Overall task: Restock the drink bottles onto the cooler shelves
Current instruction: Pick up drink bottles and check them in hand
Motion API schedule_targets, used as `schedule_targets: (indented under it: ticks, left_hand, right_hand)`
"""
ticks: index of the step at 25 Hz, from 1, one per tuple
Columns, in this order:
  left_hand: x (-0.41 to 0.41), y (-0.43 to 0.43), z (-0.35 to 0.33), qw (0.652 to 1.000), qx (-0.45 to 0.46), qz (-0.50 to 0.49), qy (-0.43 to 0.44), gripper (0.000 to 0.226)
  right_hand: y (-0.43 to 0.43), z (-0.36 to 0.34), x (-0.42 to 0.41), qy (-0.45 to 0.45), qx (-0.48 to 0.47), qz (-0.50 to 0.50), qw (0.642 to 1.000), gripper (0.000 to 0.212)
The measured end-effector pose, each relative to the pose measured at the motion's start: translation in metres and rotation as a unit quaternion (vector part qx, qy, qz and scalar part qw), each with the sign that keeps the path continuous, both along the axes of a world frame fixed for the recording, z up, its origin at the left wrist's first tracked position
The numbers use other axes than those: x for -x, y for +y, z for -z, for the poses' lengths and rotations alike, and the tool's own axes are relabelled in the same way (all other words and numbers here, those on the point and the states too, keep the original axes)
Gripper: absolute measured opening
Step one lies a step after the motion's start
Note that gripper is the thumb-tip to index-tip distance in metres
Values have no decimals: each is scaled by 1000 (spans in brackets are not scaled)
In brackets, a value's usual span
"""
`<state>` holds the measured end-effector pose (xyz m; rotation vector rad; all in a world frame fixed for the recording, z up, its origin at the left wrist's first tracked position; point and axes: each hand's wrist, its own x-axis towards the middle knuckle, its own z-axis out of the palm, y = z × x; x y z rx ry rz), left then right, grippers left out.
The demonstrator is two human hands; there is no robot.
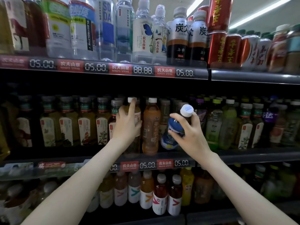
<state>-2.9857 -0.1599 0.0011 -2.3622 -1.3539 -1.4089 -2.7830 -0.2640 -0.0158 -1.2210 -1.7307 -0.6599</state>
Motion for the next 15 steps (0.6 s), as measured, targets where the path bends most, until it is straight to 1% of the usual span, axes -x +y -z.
schedule_targets:
  ticks: [3,5,7,10,11,13,15]
  left_hand:
    - [-1,-10,-6,999,-49,17,-1,88]
    - [1,-20,-5,997,-65,37,-2,83]
    - [3,-28,-6,997,-55,57,2,78]
    - [8,-34,-7,996,-21,64,62,76]
    - [11,-35,-6,995,-17,68,70,75]
    - [19,-41,-2,994,-28,94,43,73]
    - [25,-52,3,990,-68,124,-9,72]
  right_hand:
    - [-13,-17,6,4,-23,5,1000,54]
    - [-23,-19,7,3,-15,2,1000,52]
    - [-32,-13,8,2,4,-2,1000,53]
    - [-39,1,7,7,44,0,999,58]
    - [-41,5,6,9,55,1,998,59]
    - [-43,13,4,11,70,0,998,59]
    - [-47,18,2,24,83,-7,996,57]
